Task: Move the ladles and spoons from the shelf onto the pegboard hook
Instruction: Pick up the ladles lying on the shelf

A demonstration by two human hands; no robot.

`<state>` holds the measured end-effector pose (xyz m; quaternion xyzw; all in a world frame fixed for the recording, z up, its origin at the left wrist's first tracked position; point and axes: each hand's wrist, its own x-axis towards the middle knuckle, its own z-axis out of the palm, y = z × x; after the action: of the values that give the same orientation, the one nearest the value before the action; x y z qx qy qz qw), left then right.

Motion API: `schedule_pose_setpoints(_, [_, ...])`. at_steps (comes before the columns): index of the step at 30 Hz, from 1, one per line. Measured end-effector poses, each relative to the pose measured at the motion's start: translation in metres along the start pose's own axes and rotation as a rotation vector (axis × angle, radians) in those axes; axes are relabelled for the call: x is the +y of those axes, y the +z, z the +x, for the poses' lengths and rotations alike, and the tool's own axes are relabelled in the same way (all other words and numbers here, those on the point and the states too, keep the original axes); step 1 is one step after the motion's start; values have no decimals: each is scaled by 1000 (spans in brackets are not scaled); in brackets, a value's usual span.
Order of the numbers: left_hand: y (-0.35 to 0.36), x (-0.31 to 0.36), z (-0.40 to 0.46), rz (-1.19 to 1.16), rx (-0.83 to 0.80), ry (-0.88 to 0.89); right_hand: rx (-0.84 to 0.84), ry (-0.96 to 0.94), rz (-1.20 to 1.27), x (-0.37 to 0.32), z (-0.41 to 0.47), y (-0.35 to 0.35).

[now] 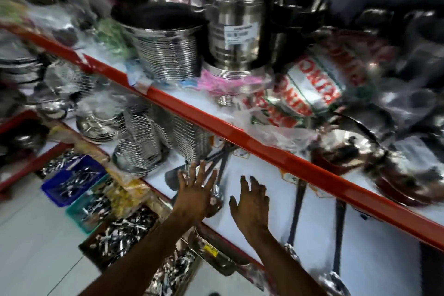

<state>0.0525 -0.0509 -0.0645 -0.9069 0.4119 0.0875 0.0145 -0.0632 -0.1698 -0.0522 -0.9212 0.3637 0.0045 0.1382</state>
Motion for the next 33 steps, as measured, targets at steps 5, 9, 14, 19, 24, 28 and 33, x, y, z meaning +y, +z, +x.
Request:
schedule_pose_setpoints(5, [15,-30,15,-108,0,13,-132,52,91,-48,44,11])
schedule_pose_setpoints(9, [17,-38,23,-137,21,39,-160,116,89,-70,67,17])
schedule_pose_setpoints(14, [13,-43,28,-165,36,70,-164,161,102,-72,80,13])
schedule_pose_setpoints(19, [3,-35,33,-182,30,31,-196,207,160,-67,82,5])
schedule_pose_setpoints(24, [-7,-22,33,-86,131,14,-165,284,239,-49,84,-4])
schedule_pose_setpoints(28, [8,-7,49,-448,110,-62,-166,363,288,-22,78,-13])
schedule_pose_setpoints(33, [26,9,73,-666,42,-174,-186,450,332,18,60,-20])
